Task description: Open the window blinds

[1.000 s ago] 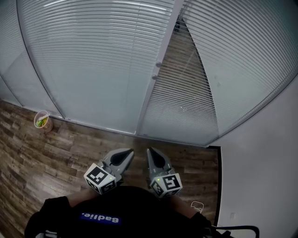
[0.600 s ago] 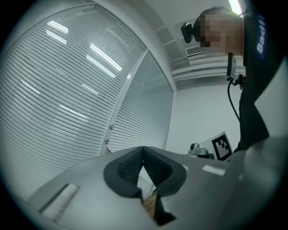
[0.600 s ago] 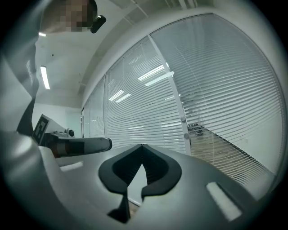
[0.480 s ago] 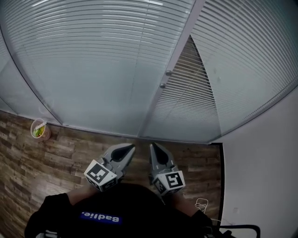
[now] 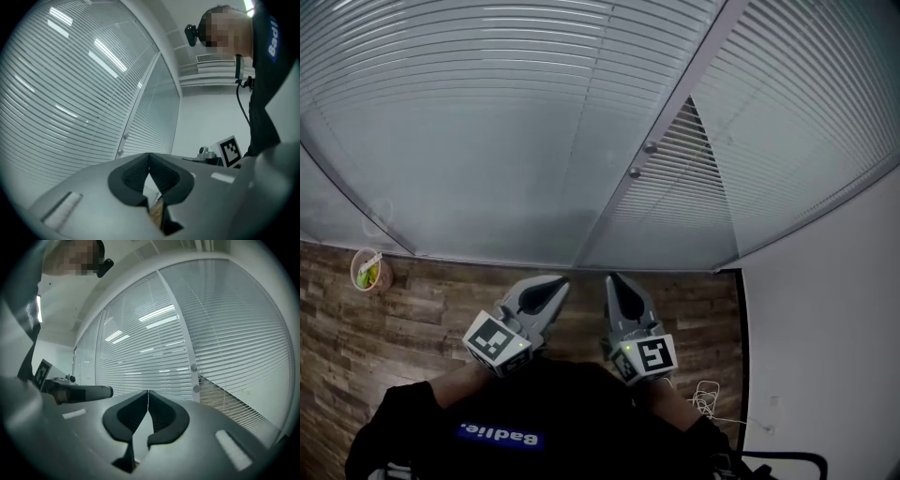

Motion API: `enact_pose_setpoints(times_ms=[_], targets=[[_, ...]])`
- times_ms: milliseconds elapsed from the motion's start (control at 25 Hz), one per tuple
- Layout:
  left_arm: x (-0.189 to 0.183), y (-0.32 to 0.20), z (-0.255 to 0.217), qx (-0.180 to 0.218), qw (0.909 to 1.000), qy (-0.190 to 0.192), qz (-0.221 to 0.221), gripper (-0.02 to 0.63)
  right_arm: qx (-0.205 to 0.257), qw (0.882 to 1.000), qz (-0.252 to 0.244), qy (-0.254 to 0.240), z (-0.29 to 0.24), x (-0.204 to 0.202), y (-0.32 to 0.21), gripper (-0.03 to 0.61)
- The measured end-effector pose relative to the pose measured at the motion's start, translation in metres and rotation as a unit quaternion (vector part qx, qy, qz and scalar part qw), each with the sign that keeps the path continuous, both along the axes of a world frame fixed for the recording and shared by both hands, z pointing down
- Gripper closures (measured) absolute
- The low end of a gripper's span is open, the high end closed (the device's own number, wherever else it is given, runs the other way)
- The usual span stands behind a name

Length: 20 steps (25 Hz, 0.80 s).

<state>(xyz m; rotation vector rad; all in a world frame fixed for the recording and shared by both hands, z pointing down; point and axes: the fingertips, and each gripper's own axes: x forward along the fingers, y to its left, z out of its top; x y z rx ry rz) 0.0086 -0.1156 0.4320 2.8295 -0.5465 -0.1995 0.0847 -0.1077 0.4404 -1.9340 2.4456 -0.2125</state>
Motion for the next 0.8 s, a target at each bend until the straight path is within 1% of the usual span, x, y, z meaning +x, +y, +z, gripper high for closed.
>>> enact_pose_setpoints(times_ms=[200,360,600,800], targets=[[0.007,-0.006,0.005,-0.001,1.0000,0.002,0.005,0.614,0.012,1.000,0.011,0.011,-0.004,0.012,-0.009,0.565],[0.019,-0.011,-0.005,-0.003,1.0000,0.008,0.002,0.614,0.018,1.000,0.008,0.021,-0.022,0.026,-0.018,0.559],[0.031,-0.031,-0.021,-0.001,0.9996,0.006,-0.028,0.614,0.030,0.999,-0.009,0.036,-0.040,0.045,-0.048,0.543],[0.043,-0.037,-0.010,0.001,0.9989,0.003,-0.047,0.614,0.037,0.998,-0.018,0.046,-0.032,0.064,-0.067,0.532]])
